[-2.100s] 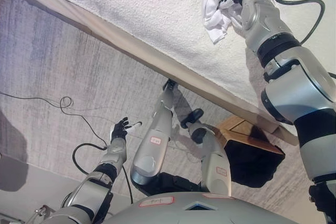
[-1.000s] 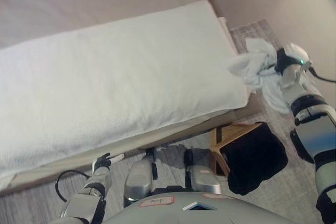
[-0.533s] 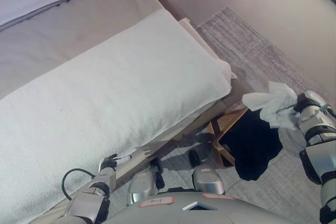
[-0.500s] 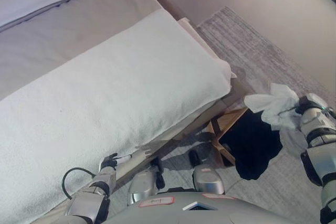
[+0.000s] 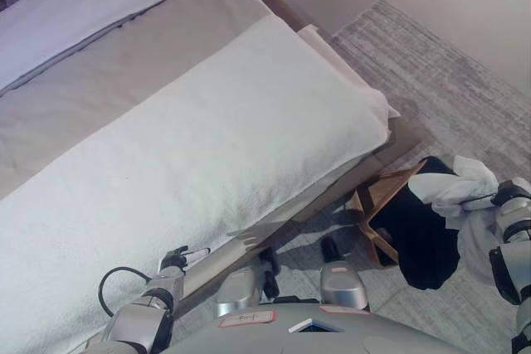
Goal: Put the clothes on the bed into the basket.
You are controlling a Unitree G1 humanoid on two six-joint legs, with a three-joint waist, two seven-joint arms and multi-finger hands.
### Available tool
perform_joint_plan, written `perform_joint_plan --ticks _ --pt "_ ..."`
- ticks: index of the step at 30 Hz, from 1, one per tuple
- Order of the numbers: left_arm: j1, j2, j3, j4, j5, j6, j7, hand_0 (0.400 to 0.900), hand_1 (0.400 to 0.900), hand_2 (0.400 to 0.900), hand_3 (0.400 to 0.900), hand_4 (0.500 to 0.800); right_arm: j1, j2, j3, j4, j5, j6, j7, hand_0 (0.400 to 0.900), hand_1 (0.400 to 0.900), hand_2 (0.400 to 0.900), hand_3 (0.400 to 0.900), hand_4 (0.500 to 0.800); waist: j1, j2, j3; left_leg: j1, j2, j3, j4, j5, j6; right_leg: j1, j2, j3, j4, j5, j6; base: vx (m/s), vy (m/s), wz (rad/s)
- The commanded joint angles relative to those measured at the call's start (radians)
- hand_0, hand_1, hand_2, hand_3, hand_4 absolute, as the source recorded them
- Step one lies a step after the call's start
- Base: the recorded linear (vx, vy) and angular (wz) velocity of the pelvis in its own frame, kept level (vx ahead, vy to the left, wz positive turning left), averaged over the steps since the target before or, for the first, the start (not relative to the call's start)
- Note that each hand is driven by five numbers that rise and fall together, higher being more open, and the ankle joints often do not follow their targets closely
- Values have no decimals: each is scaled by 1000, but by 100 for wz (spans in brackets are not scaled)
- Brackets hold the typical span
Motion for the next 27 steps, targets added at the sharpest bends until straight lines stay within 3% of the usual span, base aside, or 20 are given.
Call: perform_joint_plan --ticks 1,19,22,27 --pt "-33 29 -20 56 25 -4 19 900 900 900 900 800 -71 -106 37 23 10 23 -49 900 900 900 900 800 0 -58 -15 37 12 -70 12 -49 -38 -56 -45 -28 39 59 10 4 -29 9" --pt "-32 35 -34 81 50 12 10 900 900 900 900 800 56 65 4 43 29 68 -9 900 900 900 900 800 21 -73 -46 49 6 -118 11 -53 -38 2 -53 -74 15 45 0 10 -27 10" --pt "-36 48 -35 82 51 14 1 900 900 900 900 800 40 34 20 81 39 62 19 900 900 900 900 800 34 -83 -52 51 6 -126 11 -53 -38 13 -54 -84 9 44 1 -1 -32 10" --pt "-31 54 -5 70 36 10 13 900 900 900 900 800 46 101 14 -96 122 27 -36 900 900 900 900 800 33 -104 -53 58 11 -119 9 -54 -36 16 -47 -75 7 46 1 -9 -18 -8"
